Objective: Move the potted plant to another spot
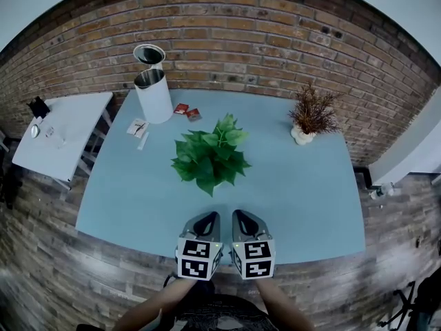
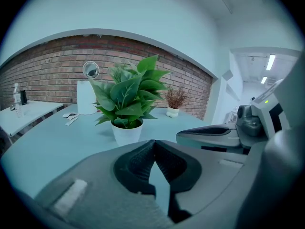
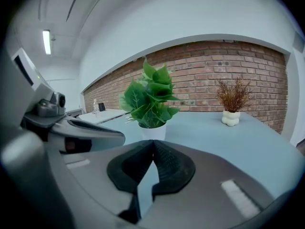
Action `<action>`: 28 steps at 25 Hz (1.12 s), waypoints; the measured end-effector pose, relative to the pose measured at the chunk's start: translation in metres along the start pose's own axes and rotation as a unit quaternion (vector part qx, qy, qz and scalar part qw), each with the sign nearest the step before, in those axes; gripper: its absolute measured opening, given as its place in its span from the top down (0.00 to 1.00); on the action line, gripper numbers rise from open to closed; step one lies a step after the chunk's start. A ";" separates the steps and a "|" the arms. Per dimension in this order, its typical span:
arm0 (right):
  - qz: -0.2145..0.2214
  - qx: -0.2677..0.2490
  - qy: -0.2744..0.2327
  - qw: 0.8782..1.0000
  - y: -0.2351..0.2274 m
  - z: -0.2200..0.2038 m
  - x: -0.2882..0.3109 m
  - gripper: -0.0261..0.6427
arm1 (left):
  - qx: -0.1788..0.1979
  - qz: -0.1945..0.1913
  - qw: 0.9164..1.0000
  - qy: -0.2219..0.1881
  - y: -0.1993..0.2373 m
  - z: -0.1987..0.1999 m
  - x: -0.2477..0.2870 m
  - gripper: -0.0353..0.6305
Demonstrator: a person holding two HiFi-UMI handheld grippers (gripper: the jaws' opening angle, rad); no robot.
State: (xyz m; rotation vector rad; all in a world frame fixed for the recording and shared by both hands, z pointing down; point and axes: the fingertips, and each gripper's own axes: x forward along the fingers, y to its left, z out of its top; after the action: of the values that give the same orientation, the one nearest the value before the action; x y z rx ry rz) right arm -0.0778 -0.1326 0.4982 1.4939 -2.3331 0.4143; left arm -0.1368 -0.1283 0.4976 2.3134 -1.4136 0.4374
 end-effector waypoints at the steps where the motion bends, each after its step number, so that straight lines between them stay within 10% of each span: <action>1: 0.002 0.001 -0.001 1.000 0.002 -0.001 -0.003 0.95 | 0.002 0.001 1.000 -0.001 -0.002 -0.001 -0.002 0.95; 28: 0.028 0.003 -0.020 0.999 0.022 -0.001 -0.052 0.95 | 0.020 0.010 1.000 -0.012 -0.031 -0.011 -0.039 0.95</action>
State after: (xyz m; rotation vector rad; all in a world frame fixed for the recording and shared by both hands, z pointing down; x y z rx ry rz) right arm -0.0772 -0.0811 0.4755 1.4560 -2.4102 0.4102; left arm -0.1268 -0.0797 0.4840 2.3457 -1.4537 0.4498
